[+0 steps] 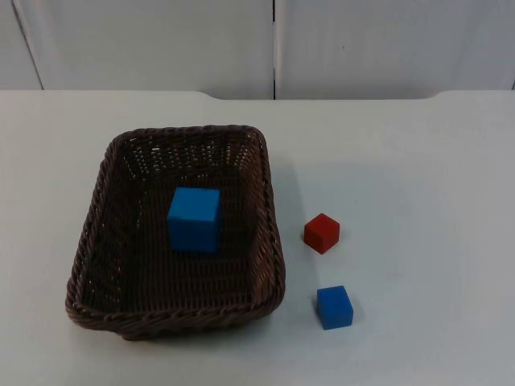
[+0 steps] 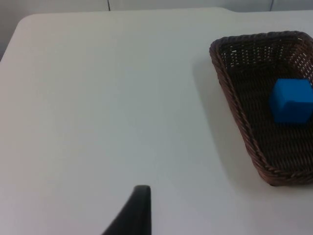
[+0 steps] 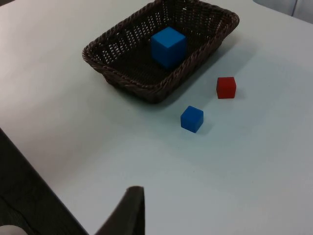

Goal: Pick up the basket with the left hand and place the largest block into the basket with the right hand.

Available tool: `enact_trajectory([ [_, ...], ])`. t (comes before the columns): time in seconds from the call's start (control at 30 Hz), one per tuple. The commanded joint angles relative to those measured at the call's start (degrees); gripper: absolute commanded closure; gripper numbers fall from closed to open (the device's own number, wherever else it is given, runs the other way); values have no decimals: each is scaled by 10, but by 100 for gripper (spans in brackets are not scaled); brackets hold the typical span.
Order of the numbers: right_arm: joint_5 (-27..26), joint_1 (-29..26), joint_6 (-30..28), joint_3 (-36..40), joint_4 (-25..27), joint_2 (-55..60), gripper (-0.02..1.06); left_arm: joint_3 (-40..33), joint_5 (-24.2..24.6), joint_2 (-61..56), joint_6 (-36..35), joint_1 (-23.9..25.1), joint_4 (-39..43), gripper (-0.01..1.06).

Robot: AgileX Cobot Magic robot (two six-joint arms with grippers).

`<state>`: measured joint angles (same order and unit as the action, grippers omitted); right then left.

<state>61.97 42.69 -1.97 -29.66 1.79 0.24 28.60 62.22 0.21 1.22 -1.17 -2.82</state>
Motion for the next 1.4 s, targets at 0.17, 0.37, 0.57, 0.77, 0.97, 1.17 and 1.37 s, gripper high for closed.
enact_trajectory([
  [0.17, -1, -2, 0, 2, -1, -2, -1, -2, -7, -2, 0, -1, 0, 0],
  [0.37, -1, -2, 0, 2, -1, -2, -1, -2, -7, -2, 0, -1, 0, 0],
  [0.57, -1, -2, 0, 2, -1, -2, -1, -2, -7, -2, 0, -1, -3, 0],
  [0.77, -2, -2, 0, 2, -1, -2, -1, -2, -7, -2, 0, -1, -3, 0],
  [0.97, -2, -2, 0, 2, -1, -2, -1, -2, -7, -2, 0, -1, -3, 0],
  [1.17, -2, -2, 0, 2, -1, -2, -1, -2, -7, -2, 0, -1, -3, 0],
  [1.37, -3, -2, 0, 1, -2, -2, -1, -2, -7, -2, 0, -1, -3, 0],
])
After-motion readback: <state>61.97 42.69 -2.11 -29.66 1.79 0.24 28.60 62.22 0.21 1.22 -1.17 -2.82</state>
